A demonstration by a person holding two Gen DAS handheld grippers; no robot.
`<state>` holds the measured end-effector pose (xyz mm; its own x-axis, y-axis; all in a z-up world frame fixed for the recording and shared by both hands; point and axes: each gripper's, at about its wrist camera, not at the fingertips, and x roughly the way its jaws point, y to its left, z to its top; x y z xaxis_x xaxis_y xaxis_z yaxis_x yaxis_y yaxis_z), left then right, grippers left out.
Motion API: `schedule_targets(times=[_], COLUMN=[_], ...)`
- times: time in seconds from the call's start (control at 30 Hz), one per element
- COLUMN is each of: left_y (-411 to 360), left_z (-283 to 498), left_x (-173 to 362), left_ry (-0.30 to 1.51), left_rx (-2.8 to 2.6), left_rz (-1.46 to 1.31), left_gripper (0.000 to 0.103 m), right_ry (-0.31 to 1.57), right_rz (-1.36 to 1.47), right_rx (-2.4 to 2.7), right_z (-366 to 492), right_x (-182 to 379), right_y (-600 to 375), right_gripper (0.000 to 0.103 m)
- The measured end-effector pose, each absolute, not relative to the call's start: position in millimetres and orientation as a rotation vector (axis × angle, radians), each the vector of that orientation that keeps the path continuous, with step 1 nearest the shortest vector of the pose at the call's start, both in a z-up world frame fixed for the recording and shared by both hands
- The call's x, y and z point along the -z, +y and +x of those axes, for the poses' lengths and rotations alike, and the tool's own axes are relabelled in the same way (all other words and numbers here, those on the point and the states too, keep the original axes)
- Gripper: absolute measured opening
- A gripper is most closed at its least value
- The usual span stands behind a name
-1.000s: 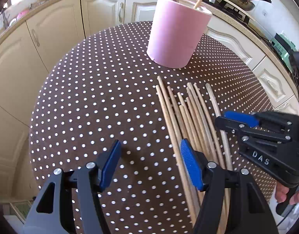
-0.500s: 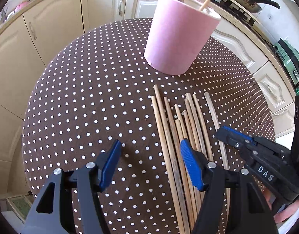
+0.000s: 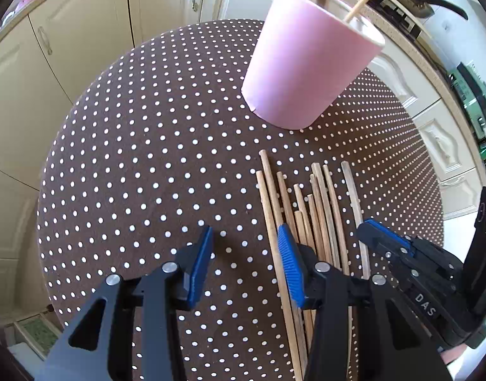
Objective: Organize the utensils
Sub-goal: 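Grasp a chopstick with the left tool while the right tool holds its chopstick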
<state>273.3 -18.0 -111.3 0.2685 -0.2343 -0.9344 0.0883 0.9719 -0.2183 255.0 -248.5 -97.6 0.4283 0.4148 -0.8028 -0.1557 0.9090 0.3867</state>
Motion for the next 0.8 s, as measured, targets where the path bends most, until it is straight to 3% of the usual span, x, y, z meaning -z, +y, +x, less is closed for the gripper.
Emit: schedule_targets(times=[0.27,0.33,0.4,0.8], left_y=[-26.8,-34.9,-53.6,-64.0], left_z=[271.7,269.8,272.7,278.0], left_x=[109.9,111.3,112.6,103.4], left_ry=[1.319,1.309,1.307,1.327], left_rx=[0.182,0.207,0.231,0.214], left_rz=[-0.126,-0.105,-0.022,0.001], left_gripper=[0.043,0.058,0.067,0.063], right_ry=[1.065,1.064,1.064,1.064], right_rz=[0.28,0.283,0.292,0.354], right_rx=[-0.35,-0.347,-0.343,-0.362], right_z=[251.6,251.3,251.1,251.5], right_x=[96.3,96.2,96.3,99.1], right_y=[-247.7,-247.6,-247.6,-254.9], right_gripper=[0.007,0.007,0.007,0.006])
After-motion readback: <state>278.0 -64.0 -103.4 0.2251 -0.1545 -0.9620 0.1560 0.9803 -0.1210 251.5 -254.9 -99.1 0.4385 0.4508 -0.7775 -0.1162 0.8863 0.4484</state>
